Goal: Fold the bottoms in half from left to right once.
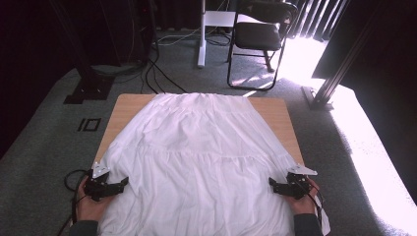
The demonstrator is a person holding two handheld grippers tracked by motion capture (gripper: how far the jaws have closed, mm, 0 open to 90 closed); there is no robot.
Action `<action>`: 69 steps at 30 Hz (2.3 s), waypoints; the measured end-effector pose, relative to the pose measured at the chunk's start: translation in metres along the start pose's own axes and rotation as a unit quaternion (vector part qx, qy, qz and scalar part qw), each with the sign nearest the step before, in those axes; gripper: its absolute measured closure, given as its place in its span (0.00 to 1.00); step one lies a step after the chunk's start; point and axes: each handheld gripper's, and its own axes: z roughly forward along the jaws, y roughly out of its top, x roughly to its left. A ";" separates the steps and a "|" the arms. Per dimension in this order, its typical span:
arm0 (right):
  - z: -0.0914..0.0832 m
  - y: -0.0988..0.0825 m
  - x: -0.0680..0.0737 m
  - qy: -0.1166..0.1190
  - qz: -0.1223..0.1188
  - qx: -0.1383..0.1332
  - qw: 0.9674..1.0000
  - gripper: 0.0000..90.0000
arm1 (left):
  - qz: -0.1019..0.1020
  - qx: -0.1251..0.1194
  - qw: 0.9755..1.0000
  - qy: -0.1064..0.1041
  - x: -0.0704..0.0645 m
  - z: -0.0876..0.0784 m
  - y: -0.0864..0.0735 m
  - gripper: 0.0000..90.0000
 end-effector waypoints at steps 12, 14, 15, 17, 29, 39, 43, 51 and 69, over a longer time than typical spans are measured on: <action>0.000 0.000 0.000 0.000 0.001 0.000 1.000 0.13 | -0.004 -0.004 1.000 -0.001 0.001 -0.003 -0.001 0.28; 0.000 0.000 0.000 0.000 0.001 0.000 1.000 0.13 | -0.010 -0.005 1.000 -0.004 0.003 -0.005 0.000 0.33; 0.000 0.000 0.000 0.000 0.000 0.000 1.000 0.13 | -0.013 -0.008 1.000 -0.004 0.003 -0.007 0.000 0.36; 0.000 0.000 0.000 0.000 0.001 0.000 1.000 0.13 | -0.016 -0.019 1.000 -0.006 0.004 -0.013 0.001 0.37; 0.000 0.000 0.000 -0.001 0.001 -0.002 1.000 0.15 | -0.035 -0.019 0.996 0.074 0.028 -0.050 -0.013 0.66; 0.000 0.000 0.000 -0.001 0.001 -0.002 1.000 0.15 | -0.068 0.007 0.996 0.052 0.041 -0.041 -0.033 0.40; 0.000 0.000 0.000 -0.001 0.001 -0.002 1.000 0.15 | -0.058 0.018 0.997 0.054 0.040 -0.040 -0.030 0.40; -0.001 0.000 0.000 -0.001 0.002 -0.002 1.000 0.15 | -0.054 0.026 0.998 0.038 0.039 -0.042 -0.025 0.89; -0.002 -0.002 0.006 -0.008 0.010 -0.003 1.000 0.16 | -0.056 -0.030 0.992 0.111 0.068 -0.093 -0.002 1.00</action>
